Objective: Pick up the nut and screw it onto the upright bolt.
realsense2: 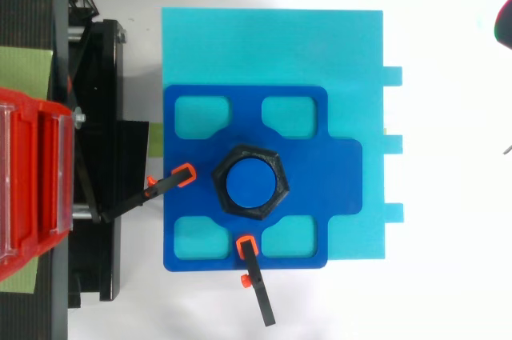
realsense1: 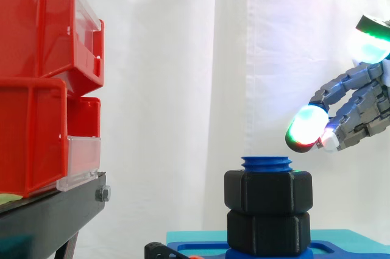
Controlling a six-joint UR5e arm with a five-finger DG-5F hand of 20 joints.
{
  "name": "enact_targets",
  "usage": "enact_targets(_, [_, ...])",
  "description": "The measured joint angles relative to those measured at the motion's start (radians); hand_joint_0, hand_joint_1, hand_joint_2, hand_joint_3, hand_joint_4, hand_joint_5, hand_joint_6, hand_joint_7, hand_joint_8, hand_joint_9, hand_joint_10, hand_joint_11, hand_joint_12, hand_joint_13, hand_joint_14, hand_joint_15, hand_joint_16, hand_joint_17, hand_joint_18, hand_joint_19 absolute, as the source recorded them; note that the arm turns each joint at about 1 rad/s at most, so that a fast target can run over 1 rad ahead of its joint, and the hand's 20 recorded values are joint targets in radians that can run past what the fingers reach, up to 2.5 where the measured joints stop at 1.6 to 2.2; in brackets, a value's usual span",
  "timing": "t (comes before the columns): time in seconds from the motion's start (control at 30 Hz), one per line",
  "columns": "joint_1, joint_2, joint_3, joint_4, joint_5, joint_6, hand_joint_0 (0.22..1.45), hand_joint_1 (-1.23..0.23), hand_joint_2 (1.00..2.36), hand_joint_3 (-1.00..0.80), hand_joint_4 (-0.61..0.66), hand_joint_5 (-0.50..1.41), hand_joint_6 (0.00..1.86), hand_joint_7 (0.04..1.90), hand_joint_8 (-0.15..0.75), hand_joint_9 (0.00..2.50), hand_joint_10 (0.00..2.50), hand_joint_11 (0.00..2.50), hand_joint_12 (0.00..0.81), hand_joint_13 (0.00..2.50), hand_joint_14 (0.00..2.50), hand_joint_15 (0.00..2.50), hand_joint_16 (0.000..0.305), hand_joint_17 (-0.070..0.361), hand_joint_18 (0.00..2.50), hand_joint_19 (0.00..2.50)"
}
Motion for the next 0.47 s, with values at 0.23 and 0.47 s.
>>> enact_targets(0.23, [0.001,0.000,0.000,0.001,-0.002,-0.001,0.46,-0.39,1.00,-0.50,0.05,-0.25,0.50,0.66,0.167,0.00,0.00,0.00,0.319,0.00,0.00,0.00,0.043,0.096,0.00,0.00])
enact_targets(0.47, [0.000,0.000,0.000,0.001,-0.003,-0.002,0.46,-0.38,1.00,-0.50,0.06,-0.25,0.50,0.67,0.165,0.00,0.00,0.00,0.319,0.00,0.00,0.00,0.043,0.097,0.00,0.00])
